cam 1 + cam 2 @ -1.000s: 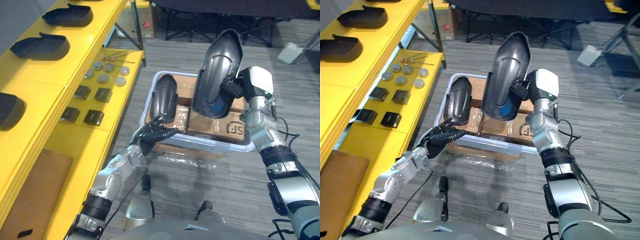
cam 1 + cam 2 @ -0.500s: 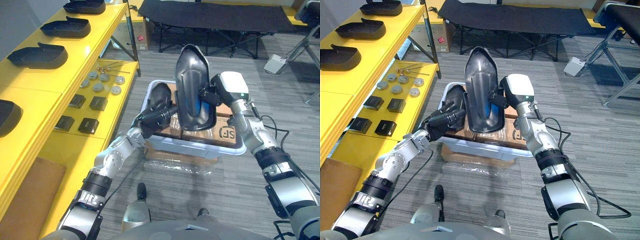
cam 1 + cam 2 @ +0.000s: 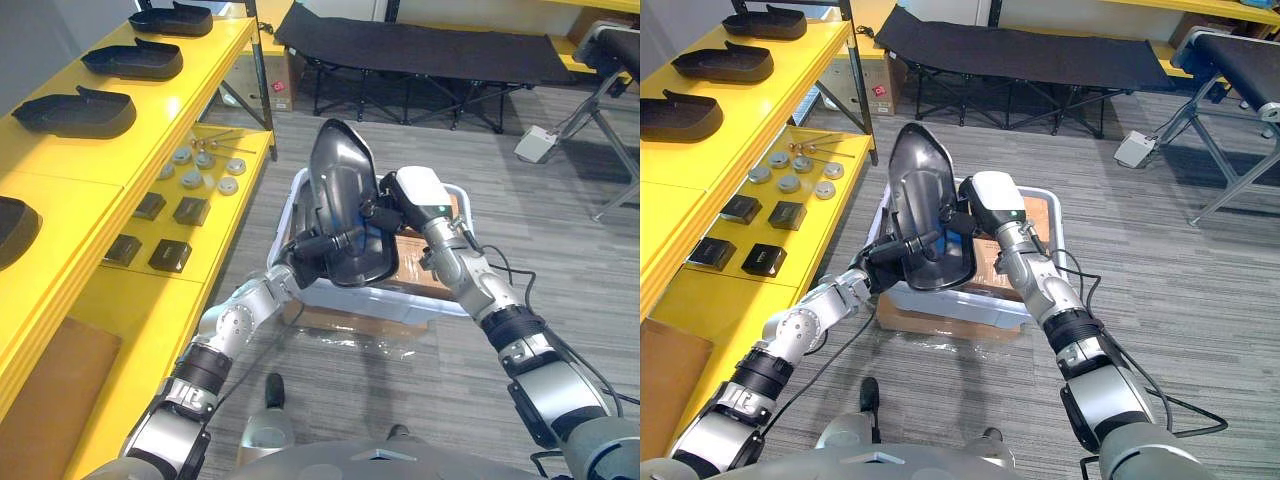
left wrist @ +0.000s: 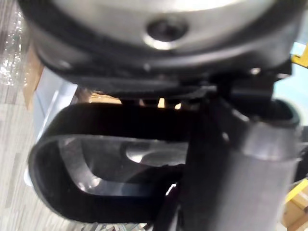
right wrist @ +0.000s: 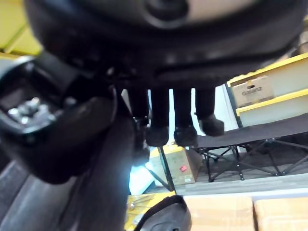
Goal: Walk over and take three plastic housings, then place them on the shelf
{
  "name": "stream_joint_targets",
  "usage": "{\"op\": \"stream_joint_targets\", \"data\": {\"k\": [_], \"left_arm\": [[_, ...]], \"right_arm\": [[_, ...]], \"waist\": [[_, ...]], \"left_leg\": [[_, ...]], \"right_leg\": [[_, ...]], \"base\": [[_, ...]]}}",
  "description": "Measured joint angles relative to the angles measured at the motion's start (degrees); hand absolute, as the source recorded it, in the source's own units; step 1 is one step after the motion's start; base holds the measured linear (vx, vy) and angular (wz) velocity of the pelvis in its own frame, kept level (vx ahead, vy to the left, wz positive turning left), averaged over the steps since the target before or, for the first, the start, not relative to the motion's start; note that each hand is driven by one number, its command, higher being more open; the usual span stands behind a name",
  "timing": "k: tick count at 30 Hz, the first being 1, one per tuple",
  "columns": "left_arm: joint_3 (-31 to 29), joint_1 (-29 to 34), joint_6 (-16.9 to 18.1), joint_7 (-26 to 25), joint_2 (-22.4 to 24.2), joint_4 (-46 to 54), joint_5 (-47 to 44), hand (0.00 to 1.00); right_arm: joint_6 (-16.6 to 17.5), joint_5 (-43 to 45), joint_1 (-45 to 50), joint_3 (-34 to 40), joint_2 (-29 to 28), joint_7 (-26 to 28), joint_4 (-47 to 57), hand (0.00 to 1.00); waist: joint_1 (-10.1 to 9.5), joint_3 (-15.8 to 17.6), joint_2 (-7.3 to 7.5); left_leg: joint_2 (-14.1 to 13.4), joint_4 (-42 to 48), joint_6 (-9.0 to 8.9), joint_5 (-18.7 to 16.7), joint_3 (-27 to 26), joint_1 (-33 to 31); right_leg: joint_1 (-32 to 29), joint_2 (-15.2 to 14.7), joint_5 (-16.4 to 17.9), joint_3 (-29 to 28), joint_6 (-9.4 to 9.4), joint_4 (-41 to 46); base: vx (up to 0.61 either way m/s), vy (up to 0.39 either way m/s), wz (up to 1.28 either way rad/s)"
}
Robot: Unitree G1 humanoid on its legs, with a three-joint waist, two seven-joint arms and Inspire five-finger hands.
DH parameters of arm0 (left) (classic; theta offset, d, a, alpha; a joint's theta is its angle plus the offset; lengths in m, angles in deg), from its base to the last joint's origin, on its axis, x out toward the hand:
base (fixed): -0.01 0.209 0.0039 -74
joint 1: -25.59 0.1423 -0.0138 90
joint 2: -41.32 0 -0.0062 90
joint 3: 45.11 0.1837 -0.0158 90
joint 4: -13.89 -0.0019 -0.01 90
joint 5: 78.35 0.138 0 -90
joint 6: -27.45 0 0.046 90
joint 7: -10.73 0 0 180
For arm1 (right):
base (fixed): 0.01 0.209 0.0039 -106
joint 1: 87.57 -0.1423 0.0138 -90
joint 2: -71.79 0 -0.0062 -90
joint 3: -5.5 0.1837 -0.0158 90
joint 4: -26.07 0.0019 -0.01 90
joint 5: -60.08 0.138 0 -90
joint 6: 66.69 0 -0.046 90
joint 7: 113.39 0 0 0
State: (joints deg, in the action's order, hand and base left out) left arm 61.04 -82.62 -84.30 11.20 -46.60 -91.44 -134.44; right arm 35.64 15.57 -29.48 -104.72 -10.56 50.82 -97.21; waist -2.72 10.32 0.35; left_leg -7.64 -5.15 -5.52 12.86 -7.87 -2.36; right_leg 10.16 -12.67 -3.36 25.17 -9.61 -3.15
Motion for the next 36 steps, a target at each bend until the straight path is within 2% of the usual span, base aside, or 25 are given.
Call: {"op": "stream_joint_targets", "data": {"k": [1,10,14,19,25,26,30,33,36], "left_arm": [[0.0,0.01,0.0,-0.02,0.12,-0.13,0.0,0.0],[1.2,0.01,3.71,-2.7,0.73,-0.13,0.16,0.0],[2.16,0.18,6.86,-7.29,1.83,-0.5,0.66,0.0],[2.36,0.33,8.19,-7.82,2.3,-0.49,4.98,0.0],[2.48,0.46,8.42,-7.78,2.57,-0.49,5.04,0.0],[2.64,0.46,8.75,-7.76,2.58,-0.49,5.36,0.0],[2.8,0.47,9.84,-7.33,2.9,-0.48,6.95,0.0],[1.66,1.29,11.75,-7.22,3.56,0.76,7.09,0.0],[-0.4,4.2,13.67,-7.71,5.24,6.62,10.14,0.0]], "right_arm": [[0.23,0.0,0.06,-0.14,-0.15,-0.04,0.25,0.0],[-0.34,4.71,2.32,0.61,-1.16,-0.64,0.6,0.0],[-1.02,6.7,6.0,2.02,-1.57,-1.09,5.82,0.0],[-1.04,7.16,8.17,3.44,-3.5,-1.8,7.11,0.0],[-1.03,7.76,9.36,3.86,-4.56,-3.26,7.23,0.0],[-1.03,7.77,9.48,3.9,-4.65,-3.39,7.32,1.0],[-1.03,10.48,11.08,4.22,-5.43,-4.06,8.81,1.0],[-0.99,18.81,12.94,4.55,-7.01,-5.16,11.91,1.0],[-0.8,27.81,14.67,5.11,-9.33,-5.85,17.04,1.0]], "waist": [[-0.07,0.0,0.01],[0.01,-0.6,1.0],[0.24,-0.63,1.04],[1.19,-0.75,1.24],[1.42,-0.81,1.34],[1.42,-0.82,1.35],[1.43,-0.87,1.43],[1.6,-1.14,1.49],[2.48,-1.56,1.54]], "left_leg": [[0.0,0.0,0.01,0.01,0.02,0.0],[0.02,0.0,-0.03,-0.02,0.0,0.03],[-0.09,0.0,-0.11,-0.11,-0.47,0.48],[-0.23,0.0,-0.56,-0.48,-0.97,0.76],[-0.52,0.0,-0.65,-0.56,-1.76,0.85],[-0.59,0.0,-0.65,-0.56,-1.87,0.85],[-0.64,0.0,-0.55,-0.48,-1.96,0.86],[-0.23,0.03,-0.51,-0.37,-2.34,1.03],[-0.01,0.04,-0.57,-0.43,-2.52,1.05]], "right_leg": [[0.0,0.0,0.0,0.02,0.0,0.01],[0.0,0.0,0.01,-0.03,0.01,0.01],[0.02,-0.04,0.02,-0.31,0.02,0.01],[-0.02,-0.06,0.06,-0.52,0.05,0.01],[-0.54,0.01,0.07,-1.22,0.06,-0.01],[-0.62,0.05,0.07,-1.3,0.06,-0.01],[-0.64,0.08,0.07,-1.32,0.06,-0.03],[-0.85,0.04,0.06,-1.36,0.07,0.18],[-1.0,-0.22,0.06,-1.37,0.07,0.31]], "base": [[0.0,0.0,0.0],[0.0,0.0,0.0],[0.0,0.0,-0.05],[0.0,0.0,-0.05],[-0.01,-0.009,-0.07],[-0.01,-0.02,-0.05],[0.0,0.0,0.0],[0.0,-0.002,-0.05],[0.0,-0.003,-0.01]]}}
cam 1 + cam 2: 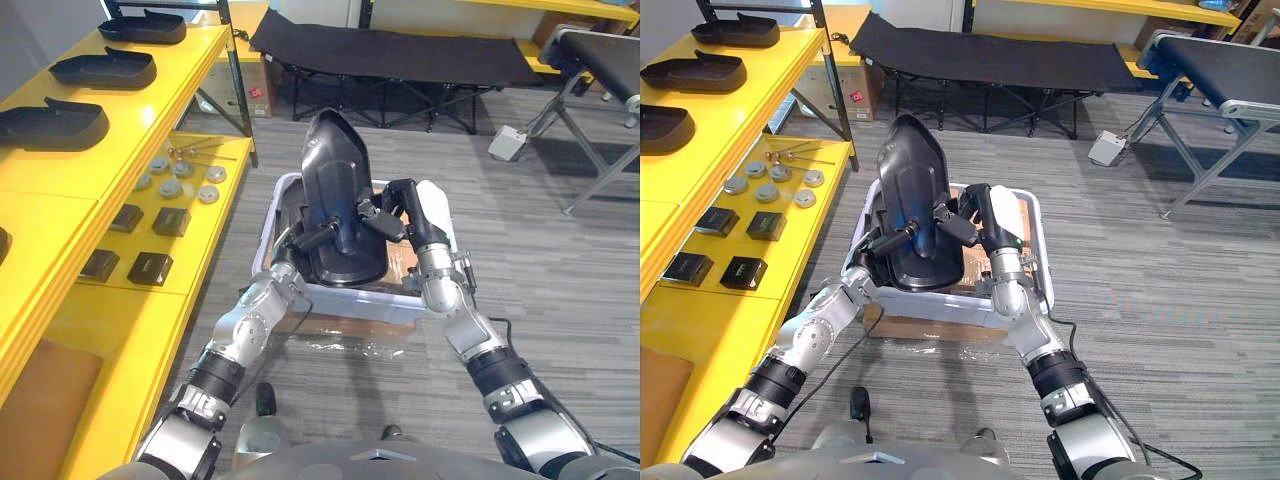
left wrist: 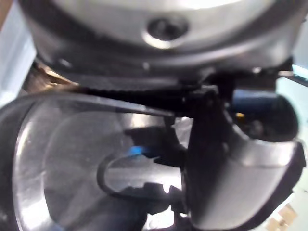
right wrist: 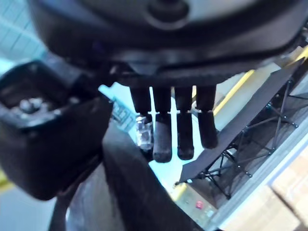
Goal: Walk over and take three plastic housings, then place them on the shelf
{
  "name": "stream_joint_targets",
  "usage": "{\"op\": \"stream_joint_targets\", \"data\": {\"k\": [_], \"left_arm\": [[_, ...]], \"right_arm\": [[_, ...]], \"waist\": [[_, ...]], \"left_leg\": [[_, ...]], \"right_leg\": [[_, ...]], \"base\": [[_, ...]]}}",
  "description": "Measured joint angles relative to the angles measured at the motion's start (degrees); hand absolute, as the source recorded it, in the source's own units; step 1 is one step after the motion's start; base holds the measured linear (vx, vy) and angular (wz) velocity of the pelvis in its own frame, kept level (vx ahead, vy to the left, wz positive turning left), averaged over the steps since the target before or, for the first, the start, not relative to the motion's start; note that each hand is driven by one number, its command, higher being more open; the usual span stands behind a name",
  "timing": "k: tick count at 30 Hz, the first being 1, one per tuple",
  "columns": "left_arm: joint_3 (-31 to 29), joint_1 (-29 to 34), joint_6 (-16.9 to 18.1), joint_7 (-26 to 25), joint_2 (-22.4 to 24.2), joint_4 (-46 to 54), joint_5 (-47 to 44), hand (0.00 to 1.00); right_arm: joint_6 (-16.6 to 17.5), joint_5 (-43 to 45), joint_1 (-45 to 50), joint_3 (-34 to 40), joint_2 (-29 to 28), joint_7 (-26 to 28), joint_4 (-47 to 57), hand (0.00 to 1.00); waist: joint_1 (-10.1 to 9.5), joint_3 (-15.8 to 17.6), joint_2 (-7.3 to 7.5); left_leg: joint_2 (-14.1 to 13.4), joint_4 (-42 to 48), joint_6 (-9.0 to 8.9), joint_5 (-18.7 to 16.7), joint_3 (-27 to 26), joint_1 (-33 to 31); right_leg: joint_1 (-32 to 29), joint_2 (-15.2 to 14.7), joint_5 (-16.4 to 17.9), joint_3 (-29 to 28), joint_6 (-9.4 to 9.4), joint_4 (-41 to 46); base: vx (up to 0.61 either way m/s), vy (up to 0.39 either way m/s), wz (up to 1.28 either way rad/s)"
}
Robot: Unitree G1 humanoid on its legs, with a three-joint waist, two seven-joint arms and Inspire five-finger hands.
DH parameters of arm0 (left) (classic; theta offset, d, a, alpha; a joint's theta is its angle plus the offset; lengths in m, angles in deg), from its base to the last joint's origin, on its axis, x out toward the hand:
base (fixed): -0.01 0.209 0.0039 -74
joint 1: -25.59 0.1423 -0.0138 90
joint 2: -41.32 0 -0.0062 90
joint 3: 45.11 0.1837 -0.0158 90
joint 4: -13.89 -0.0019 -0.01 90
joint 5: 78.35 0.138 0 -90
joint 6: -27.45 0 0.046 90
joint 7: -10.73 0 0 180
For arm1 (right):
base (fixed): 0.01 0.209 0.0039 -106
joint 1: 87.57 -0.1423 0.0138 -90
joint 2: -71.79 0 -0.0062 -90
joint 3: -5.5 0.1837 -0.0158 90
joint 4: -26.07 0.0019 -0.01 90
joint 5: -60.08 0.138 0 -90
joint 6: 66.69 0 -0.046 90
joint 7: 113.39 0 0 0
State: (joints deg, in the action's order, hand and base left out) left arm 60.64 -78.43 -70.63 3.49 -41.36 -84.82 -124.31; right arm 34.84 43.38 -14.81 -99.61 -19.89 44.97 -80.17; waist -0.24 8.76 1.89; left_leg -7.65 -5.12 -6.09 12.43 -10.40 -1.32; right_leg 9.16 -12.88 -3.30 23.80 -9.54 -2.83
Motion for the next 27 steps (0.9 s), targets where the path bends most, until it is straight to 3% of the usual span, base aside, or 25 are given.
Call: {"op": "stream_joint_targets", "data": {"k": [3,7,11,14,17,23,27], "left_arm": [[-4.2,1.4,2.37,-1.17,2.27,5.28,9.28,0.0],[-8.25,4.27,6.96,-2.74,2.62,13.87,23.59,0.0],[-13.28,11.96,14.3,-3.96,1.43,21.43,41.63,0.0],[-16.25,18.15,17.08,-4.65,1.14,25.44,49.06,0.0],[-17.27,22.84,19.04,-4.77,1.13,27.47,49.96,0.0],[-16.43,31.84,20.08,-1.93,4.07,29.94,40.71,0.0],[-17.12,35.77,20.29,-2.51,5.73,31.2,34.23,0.0]], "right_arm": [[2.59,7.5,3.55,-1.22,-1.65,0.8,7.28,1.0],[6.41,16.54,8.52,-0.97,-3.54,6.48,15.19,1.0],[8.45,20.49,13.38,4.6,-3.5,10.15,21.84,1.0],[8.6,24.03,18.34,9.52,-3.52,11.59,25.08,1.0],[8.22,26.02,23.17,13.35,-4.32,13.42,26.06,1.0],[0.31,23.66,32.61,14.96,-7.94,14.09,25.66,1.0],[-2.5,23.78,34.55,14.54,-8.03,15.17,23.7,1.0]], "waist": [[0.61,-0.24,-0.11],[0.96,-0.96,-0.74],[0.89,-2.12,-1.85],[0.51,-3.47,-2.21],[0.56,-3.51,-2.18],[0.94,-3.75,-2.41],[0.99,-3.84,-2.56]], "left_leg": [[-0.14,-0.01,-0.16,-0.15,-0.24,0.48],[-0.3,-0.02,-0.74,-0.93,-0.46,0.86],[-0.35,-0.02,-0.91,-1.06,-0.57,0.69],[-0.4,-0.01,-0.99,-1.14,-0.72,-0.03],[-0.46,-0.01,-1.15,-1.29,-0.92,-0.08],[-0.8,-0.01,-1.23,-1.74,-2.51,-0.21],[-0.87,0.01,-1.22,-1.77,-2.6,-0.23]], "right_leg": [[-0.22,-0.02,0.34,-0.2,0.29,0.55],[-0.28,-0.05,1.2,-0.39,0.74,0.96],[-0.38,0.0,1.29,-0.37,0.69,0.62],[-1.18,0.04,1.26,-0.4,0.74,0.5],[-1.26,0.08,1.27,-0.52,0.74,0.32],[-2.37,0.13,1.28,-1.89,0.68,0.19],[-2.47,0.15,1.28,-1.87,0.67,0.2]], "base": [[-0.03,-0.01,-0.04],[-0.03,-0.009,-0.03],[0.0,0.0,0.0],[0.0,0.0,0.0],[0.01,-0.008,-0.03],[0.01,-0.008,-0.13],[0.0,-0.002,-0.02]]}}
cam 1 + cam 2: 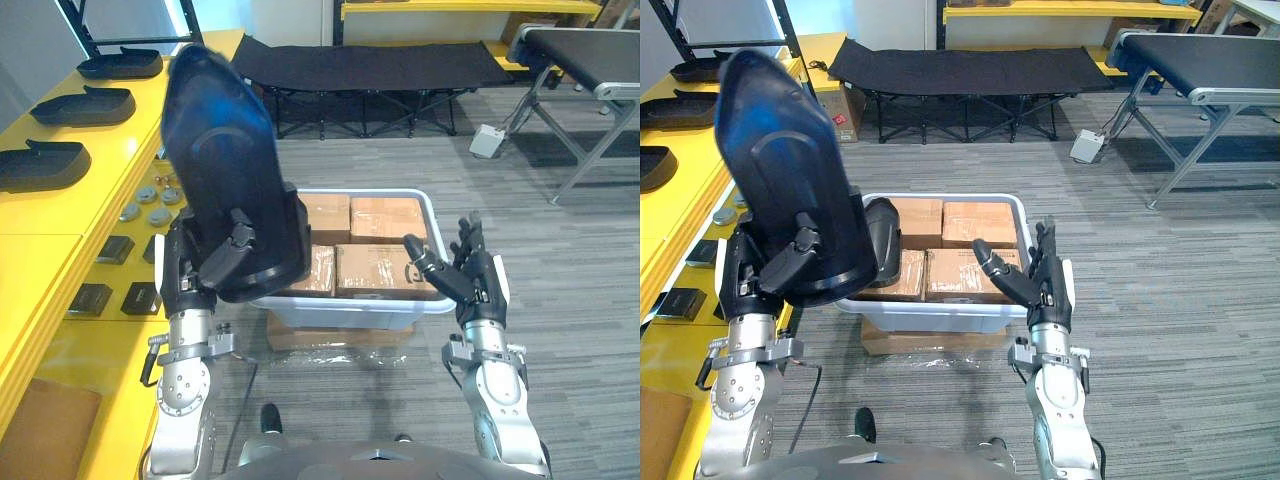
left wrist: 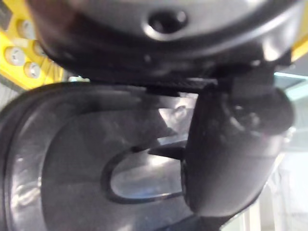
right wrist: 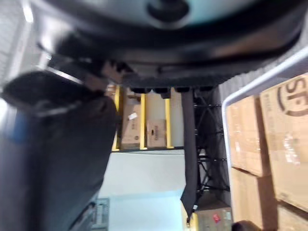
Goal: Walk over and take three plastic housings, then place them on the shelf
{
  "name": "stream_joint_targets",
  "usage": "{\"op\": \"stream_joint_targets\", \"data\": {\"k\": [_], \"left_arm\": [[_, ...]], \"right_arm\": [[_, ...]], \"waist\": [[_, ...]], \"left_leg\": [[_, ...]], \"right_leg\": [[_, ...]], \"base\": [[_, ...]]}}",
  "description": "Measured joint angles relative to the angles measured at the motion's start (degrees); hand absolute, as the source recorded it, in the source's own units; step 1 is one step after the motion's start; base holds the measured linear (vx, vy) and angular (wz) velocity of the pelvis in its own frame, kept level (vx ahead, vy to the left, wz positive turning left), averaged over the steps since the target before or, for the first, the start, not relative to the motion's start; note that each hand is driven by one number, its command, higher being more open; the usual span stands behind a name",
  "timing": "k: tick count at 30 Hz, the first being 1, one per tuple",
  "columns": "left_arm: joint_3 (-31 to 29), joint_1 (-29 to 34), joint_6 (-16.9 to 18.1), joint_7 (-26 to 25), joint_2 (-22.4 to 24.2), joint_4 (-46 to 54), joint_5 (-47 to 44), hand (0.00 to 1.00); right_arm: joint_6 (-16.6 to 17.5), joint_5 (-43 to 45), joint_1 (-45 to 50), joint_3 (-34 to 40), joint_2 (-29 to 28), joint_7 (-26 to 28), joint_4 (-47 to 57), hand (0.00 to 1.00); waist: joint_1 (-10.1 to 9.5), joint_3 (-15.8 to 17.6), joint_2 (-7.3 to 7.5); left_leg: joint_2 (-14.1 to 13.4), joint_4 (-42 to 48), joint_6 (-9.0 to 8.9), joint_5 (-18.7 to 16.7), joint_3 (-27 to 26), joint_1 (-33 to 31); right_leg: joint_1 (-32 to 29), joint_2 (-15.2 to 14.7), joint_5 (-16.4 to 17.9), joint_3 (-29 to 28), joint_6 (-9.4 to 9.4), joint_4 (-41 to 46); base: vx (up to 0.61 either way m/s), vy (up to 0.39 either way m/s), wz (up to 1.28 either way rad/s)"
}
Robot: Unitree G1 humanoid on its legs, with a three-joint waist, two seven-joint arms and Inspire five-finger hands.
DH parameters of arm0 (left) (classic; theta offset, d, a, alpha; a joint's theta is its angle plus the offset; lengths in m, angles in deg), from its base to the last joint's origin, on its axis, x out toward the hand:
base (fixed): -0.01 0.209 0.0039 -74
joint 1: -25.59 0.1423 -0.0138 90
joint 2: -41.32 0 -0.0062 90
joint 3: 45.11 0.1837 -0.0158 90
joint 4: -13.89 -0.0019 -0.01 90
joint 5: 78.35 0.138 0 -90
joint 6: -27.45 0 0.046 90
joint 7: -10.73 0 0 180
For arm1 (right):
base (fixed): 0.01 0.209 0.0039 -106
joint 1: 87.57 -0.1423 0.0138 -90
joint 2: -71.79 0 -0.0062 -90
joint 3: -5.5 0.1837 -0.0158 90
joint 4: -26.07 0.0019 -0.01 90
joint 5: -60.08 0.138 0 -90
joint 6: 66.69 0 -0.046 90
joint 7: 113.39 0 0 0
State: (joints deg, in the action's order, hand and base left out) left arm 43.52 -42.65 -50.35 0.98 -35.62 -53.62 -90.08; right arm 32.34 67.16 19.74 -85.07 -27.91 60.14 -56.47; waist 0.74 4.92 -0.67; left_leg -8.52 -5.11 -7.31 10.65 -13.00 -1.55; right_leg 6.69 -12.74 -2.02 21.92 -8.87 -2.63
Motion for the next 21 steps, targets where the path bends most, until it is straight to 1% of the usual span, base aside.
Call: {"op": "stream_joint_targets", "data": {"k": [2,4,5,7,8,9,10,11,12,13,14,15,17,18,20,21], "left_arm": [[-1.13,1.66,0.28,-0.5,1.18,0.92,-2.59,0.0],[-3.53,3.41,0.38,-1.59,2.71,2.58,-4.78,0.0],[-5.05,3.91,0.49,-2.67,3.51,3.53,-6.05,0.0],[-8.14,4.38,0.91,-4.16,4.87,4.96,-6.25,0.0],[-9.96,4.88,1.79,-5.12,5.3,5.64,-6.25,0.0],[-10.95,5.24,1.81,-5.48,5.48,6.29,-6.25,0.0],[-12.47,5.82,1.95,-6.26,5.59,7.47,-6.23,0.0],[-13.85,6.07,2.48,-6.61,6.09,7.94,-6.24,0.0],[-14.47,6.12,2.61,-6.82,6.52,8.14,-6.24,0.0],[-15.57,6.62,2.76,-7.27,7.31,8.76,-6.41,0.0],[-16.52,7.76,2.88,-7.26,7.96,9.36,-6.69,0.0],[-16.88,8.44,2.92,-7.25,8.14,9.49,-6.92,0.0],[-18.84,11.16,2.95,-6.82,9.29,9.52,-6.94,0.0],[-19.26,11.87,2.95,-6.74,9.59,9.52,-6.99,0.0],[-20.71,13.85,2.98,-6.2,9.78,9.44,-8.54,0.0],[-21.65,14.37,3.01,-5.69,9.72,9.44,-9.11,0.0]], "right_arm": [[-0.47,0.08,0.0,-0.27,-0.03,0.42,-1.36,1.0],[-0.58,0.31,-0.46,-1.72,-0.03,0.98,-2.82,1.0],[-0.6,0.85,-0.46,-2.54,-0.05,1.24,-3.3,1.0],[-0.62,1.35,-1.74,-4.2,-0.06,2.05,-5.23,1.0],[-0.63,1.72,-3.14,-5.37,-0.07,2.78,-6.94,1.0],[-0.64,2.46,-3.91,-5.99,-0.06,3.25,-7.69,1.0],[-0.64,2.56,-5.18,-7.02,-0.09,3.9,-8.7,1.0],[-0.64,2.55,-6.48,-7.77,-0.3,4.85,-9.56,1.0],[-0.64,2.53,-7.12,-8.12,-0.3,5.31,-9.92,1.0],[-0.63,2.53,-8.18,-9.03,-0.32,5.93,-10.14,1.0],[-0.62,2.52,-9.49,-10.18,-0.37,6.28,-10.27,1.0],[-0.61,2.51,-10.18,-10.8,-0.39,6.38,-10.42,1.0],[-0.56,2.32,-13.32,-13.46,-0.4,7.23,-11.88,1.0],[-0.56,2.3,-13.81,-14.12,-0.31,7.43,-12.02,1.0],[-0.73,2.38,-14.6,-16.24,-0.37,8.27,-12.03,1.0],[-0.96,2.4,-14.89,-17.07,-0.32,8.68,-12.07,1.0]], "waist": [[-0.62,-0.03,-0.05],[-1.28,-0.06,-0.08],[-2.13,-0.06,-0.09],[-2.98,-0.11,-0.01],[-3.93,-0.28,0.01],[-4.33,-0.45,0.03],[-5.14,-0.64,0.09],[-6.27,-0.83,0.17],[-6.93,-0.87,0.24],[-7.95,-1.18,0.56],[-8.59,-1.26,0.8],[-8.97,-1.32,0.88],[-11.09,-1.7,1.3],[-11.62,-1.74,1.42],[-13.52,-1.76,1.44],[-14.02,-1.74,1.53]], "left_leg": [[0.02,0.0,0.01,0.01,0.29,0.0],[0.06,0.0,0.0,0.01,1.33,-0.05],[0.08,0.0,-0.02,0.01,2.11,-0.07],[0.15,0.0,-0.23,0.05,3.84,-0.17],[0.13,0.0,-0.41,0.19,4.98,-0.44],[0.13,0.01,-0.46,0.33,5.73,-0.87],[0.16,0.02,-0.69,0.7,7.61,-1.68],[0.25,0.03,-0.79,1.02,9.39,-2.33],[0.3,0.06,-0.86,1.14,10.14,-2.5],[0.59,0.06,-0.9,1.44,11.98,-3.1],[0.98,0.08,-0.96,1.71,13.91,-3.45],[1.16,0.07,-1.01,1.8,14.79,-3.55],[1.67,0.03,-1.05,2.02,17.14,-4.12],[1.81,0.03,-1.04,2.02,17.67,-4.14],[2.2,0.11,-0.94,1.96,18.92,-4.1],[2.31,0.19,-0.92,2.0,19.45,-4.1]], "right_leg": [[0.27,0.02,0.0,0.38,-0.08,0.0],[0.78,0.08,0.23,1.48,-0.25,0.24],[1.28,0.16,0.5,2.27,-0.29,0.33],[2.31,0.36,1.02,4.02,-0.3,0.52],[2.74,0.6,1.37,5.01,-0.25,0.6],[2.97,0.78,1.52,5.88,-0.22,0.61],[3.45,1.15,1.78,7.73,-0.17,0.64],[4.0,1.53,2.04,9.45,-0.12,0.65],[4.39,1.7,2.15,10.19,-0.1,0.65],[5.09,1.94,2.62,12.02,-0.2,0.72],[5.98,1.95,3.29,14.02,-0.32,1.17],[6.32,1.96,3.62,14.82,-0.4,1.52],[7.05,1.91,4.89,17.13,-0.53,2.5],[7.25,1.86,5.27,17.51,-0.5,2.85],[7.52,1.41,7.1,18.66,-0.49,4.62],[7.46,0.96,7.9,18.95,-0.61,5.68]], "base": [[0.01,-0.01,0.09],[0.0,-0.021,0.23],[0.0,-0.035,0.39],[-0.01,-0.04,0.43],[-0.01,-0.038,0.38],[-0.03,-0.071,0.6],[-0.03,-0.078,0.72],[-0.03,-0.067,0.73],[-0.02,-0.042,0.72],[-0.02,-0.035,0.79],[-0.02,-0.036,0.8],[-0.02,-0.02,0.76],[-0.02,0.004,0.55],[-0.02,0.009,0.43],[-0.02,0.009,0.34],[-0.02,0.006,0.29]]}}
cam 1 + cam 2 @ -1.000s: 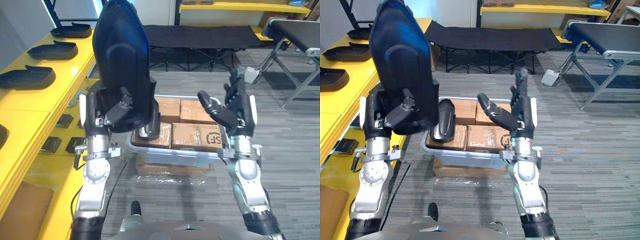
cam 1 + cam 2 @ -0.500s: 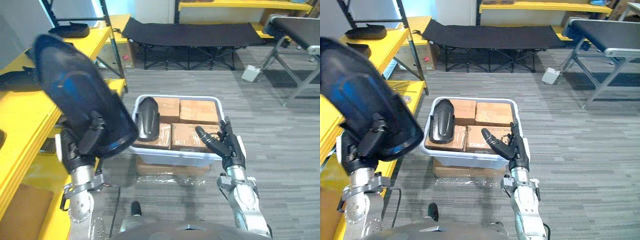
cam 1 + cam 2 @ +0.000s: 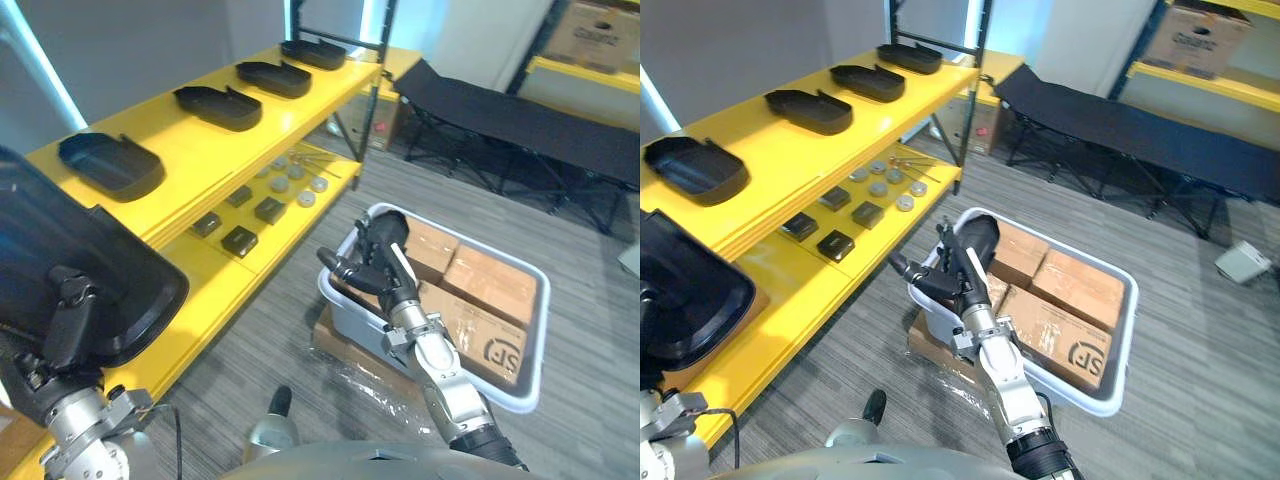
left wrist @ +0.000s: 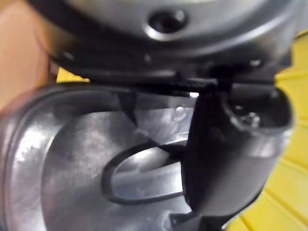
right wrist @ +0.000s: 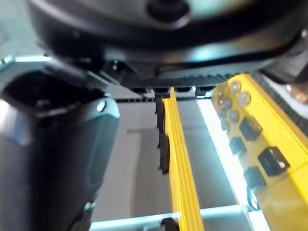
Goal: Walk over and take three plastic housings, then place them on the shelf
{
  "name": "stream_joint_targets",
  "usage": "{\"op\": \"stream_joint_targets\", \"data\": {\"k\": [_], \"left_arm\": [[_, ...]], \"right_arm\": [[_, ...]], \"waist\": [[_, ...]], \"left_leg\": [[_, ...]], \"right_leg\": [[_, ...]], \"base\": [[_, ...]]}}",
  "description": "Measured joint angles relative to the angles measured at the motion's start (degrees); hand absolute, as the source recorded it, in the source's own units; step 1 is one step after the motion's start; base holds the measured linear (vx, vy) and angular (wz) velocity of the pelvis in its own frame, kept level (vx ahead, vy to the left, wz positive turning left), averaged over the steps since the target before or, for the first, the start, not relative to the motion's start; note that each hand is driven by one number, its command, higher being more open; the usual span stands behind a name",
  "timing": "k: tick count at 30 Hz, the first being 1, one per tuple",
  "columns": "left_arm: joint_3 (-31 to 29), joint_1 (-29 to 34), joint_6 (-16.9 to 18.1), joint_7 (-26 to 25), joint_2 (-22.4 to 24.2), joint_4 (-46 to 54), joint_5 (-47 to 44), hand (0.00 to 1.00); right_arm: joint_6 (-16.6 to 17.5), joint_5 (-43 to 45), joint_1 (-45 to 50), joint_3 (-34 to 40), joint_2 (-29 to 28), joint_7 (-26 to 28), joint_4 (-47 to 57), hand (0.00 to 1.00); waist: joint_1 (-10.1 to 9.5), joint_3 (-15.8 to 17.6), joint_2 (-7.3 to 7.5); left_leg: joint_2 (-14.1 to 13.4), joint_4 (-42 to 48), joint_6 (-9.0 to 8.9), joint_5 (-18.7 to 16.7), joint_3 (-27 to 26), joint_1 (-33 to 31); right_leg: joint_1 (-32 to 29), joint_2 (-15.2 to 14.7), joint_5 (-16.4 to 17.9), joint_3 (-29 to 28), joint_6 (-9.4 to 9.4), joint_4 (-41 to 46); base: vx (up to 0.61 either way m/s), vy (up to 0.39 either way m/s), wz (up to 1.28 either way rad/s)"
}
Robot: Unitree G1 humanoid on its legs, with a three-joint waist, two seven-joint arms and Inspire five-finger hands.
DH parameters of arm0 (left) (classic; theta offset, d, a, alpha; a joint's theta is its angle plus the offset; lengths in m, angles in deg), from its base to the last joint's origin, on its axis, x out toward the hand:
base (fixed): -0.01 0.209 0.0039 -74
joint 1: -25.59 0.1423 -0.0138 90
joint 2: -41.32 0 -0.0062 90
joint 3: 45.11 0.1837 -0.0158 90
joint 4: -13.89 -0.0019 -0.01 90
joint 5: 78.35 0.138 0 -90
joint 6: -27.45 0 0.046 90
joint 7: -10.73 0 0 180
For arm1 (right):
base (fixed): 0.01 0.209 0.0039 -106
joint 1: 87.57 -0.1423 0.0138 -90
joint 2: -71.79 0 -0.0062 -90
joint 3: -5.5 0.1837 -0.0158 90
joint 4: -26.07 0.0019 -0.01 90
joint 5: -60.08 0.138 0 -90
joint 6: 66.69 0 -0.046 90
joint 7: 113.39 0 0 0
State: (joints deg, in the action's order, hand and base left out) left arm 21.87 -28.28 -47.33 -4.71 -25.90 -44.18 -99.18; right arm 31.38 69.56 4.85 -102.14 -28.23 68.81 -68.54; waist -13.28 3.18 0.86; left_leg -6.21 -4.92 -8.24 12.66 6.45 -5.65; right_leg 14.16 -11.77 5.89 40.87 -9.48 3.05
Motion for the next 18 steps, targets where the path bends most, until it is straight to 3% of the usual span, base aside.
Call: {"op": "stream_joint_targets", "data": {"k": [2,4,6,8,10,11,14,15,17,18], "left_arm": [[-1.41,0.53,0.3,1.18,-0.08,-0.06,-2.32,0.0],[-1.71,0.53,0.89,2.9,-0.1,-0.12,-4.79,0.0],[-1.23,-0.5,1.3,8.33,-0.02,-0.11,-6.94,0.0],[-0.53,-0.72,2.2,13.02,0.02,-0.12,-8.35,0.0],[-0.32,-1.03,3.2,14.23,0.09,-0.1,-8.46,0.0],[-0.3,-1.13,3.29,14.76,0.09,-0.1,-8.43,0.0],[1.35,-3.39,3.3,17.88,0.03,-0.09,-8.28,0.0],[1.78,-3.89,3.29,18.66,-0.06,-0.08,-8.27,0.0],[4.1,-5.42,3.22,21.59,-1.31,-0.26,-8.32,0.0],[4.87,-6.36,3.21,22.45,-1.81,-0.31,-8.33,0.0]], "right_arm": [[-0.46,0.06,-0.01,-1.09,-0.06,0.05,-0.17,1.0],[-1.13,0.08,0.14,-1.0,-0.2,-0.37,-0.21,1.0],[-1.21,0.11,1.47,1.3,0.3,-1.54,-0.18,1.0],[-1.56,-0.04,2.42,3.9,0.71,-3.79,-0.19,1.0],[-1.55,-0.39,1.74,5.18,0.86,-4.54,-0.19,1.0],[-1.39,-0.03,1.08,5.27,0.82,-4.33,-0.19,1.0],[0.07,0.43,0.77,5.46,0.77,-3.13,-0.18,1.0],[0.2,0.39,0.78,5.46,0.72,-2.73,-0.18,1.0],[2.08,0.75,1.17,5.58,0.41,-0.93,0.0,1.0],[2.78,1.21,1.24,5.75,0.44,-0.53,0.1,1.0]], "waist": [[-0.97,-0.07,0.21],[-0.67,-0.01,0.13],[1.95,0.26,0.16],[1.7,1.45,-0.3],[0.54,2.8,-0.79],[0.6,3.83,-1.81],[1.86,5.86,-2.07],[2.02,6.15,-1.9],[3.14,6.89,-1.42],[3.67,7.11,-1.25]], "left_leg": [[0.44,0.03,0.24,0.32,1.49,-0.13],[0.78,0.05,1.24,0.99,1.01,-1.0],[0.48,2.72,4.82,2.34,-7.76,-4.03],[1.56,3.63,5.92,2.62,-11.09,-4.96],[2.7,2.98,6.12,2.73,-10.95,-4.93],[3.12,2.45,6.06,2.68,-12.08,-4.93],[4.5,1.15,5.04,1.88,-14.01,-4.81],[4.6,1.06,5.26,2.07,-13.45,-4.77],[5.81,0.71,7.85,4.87,-11.22,-4.76],[6.16,0.43,7.59,5.43,-10.47,-4.77]], "right_leg": [[0.33,-0.17,1.3,1.7,-0.24,2.05],[1.53,-0.07,1.31,4.51,-0.53,1.89],[4.59,-0.03,0.83,11.57,-1.76,1.81],[6.62,-0.86,0.62,14.91,-2.34,1.76],[6.6,-1.73,1.28,14.65,-1.99,1.88],[5.9,-2.63,2.42,14.03,-2.1,2.88],[3.66,-4.72,5.75,10.01,-0.49,7.73],[3.02,-5.14,6.55,8.28,-0.51,8.96],[2.1,-5.26,9.02,1.47,-0.1,11.98],[1.98,-5.22,9.67,0.24,-0.21,12.5]], "base": [[-0.02,-0.015,0.38],[-0.04,-0.017,0.77],[-0.07,0.022,1.63],[-0.04,0.097,1.11],[-0.06,0.13,0.31],[-0.12,0.12,0.21],[-0.13,0.107,0.33],[-0.11,0.054,0.34],[-0.06,-0.007,0.42],[-0.05,-0.027,0.64]]}}
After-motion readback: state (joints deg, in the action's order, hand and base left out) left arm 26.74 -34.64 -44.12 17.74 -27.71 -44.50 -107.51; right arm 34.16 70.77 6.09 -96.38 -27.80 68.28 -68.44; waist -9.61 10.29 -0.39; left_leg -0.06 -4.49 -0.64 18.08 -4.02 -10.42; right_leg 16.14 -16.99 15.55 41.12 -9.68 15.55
